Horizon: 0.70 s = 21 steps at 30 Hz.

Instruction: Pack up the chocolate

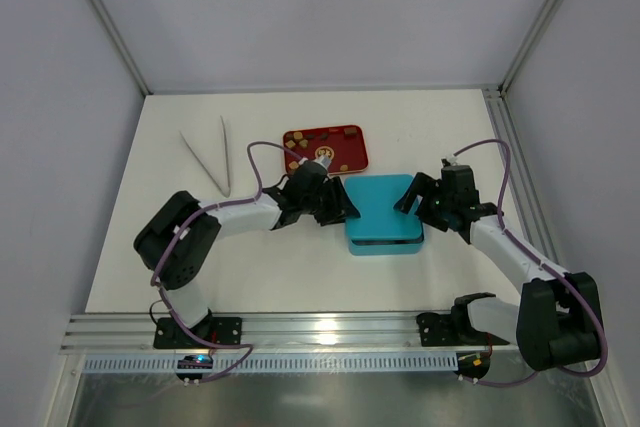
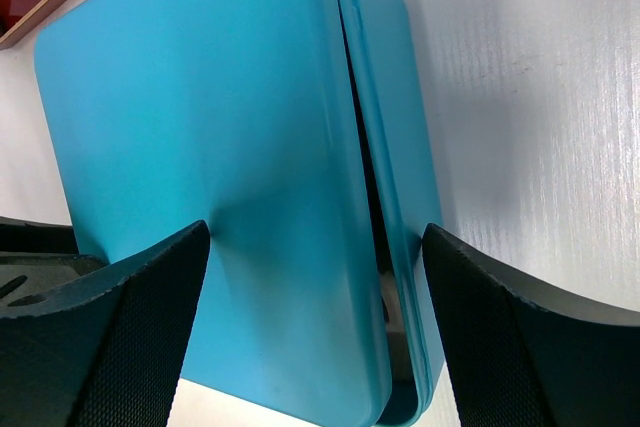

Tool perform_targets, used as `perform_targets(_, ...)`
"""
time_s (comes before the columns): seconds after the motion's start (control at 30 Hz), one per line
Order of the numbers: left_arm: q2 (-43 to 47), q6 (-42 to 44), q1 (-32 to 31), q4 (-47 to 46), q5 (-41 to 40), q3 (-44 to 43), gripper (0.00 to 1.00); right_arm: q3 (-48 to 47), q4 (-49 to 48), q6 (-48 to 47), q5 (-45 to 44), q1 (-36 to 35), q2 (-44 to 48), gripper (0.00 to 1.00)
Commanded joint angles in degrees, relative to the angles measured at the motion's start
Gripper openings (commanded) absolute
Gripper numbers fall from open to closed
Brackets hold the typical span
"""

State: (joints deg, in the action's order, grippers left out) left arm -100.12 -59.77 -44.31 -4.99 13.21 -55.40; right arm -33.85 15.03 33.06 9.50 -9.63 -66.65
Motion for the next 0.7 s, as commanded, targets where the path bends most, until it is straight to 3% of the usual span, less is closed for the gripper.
perform_targets(0.0, 0.9, 1.0, -1.2, 0.9, 1.8, -3.0, 0.46, 0.0, -1.8, 1.1, 1.5, 0.0, 1.7, 0.87)
perform_targets(0.67, 1.3, 5.2, -3.3, 11.8, 6.4, -8.4, 0.5, 2.0, -3.9, 5.3, 5.1, 0.0, 3.1, 0.86)
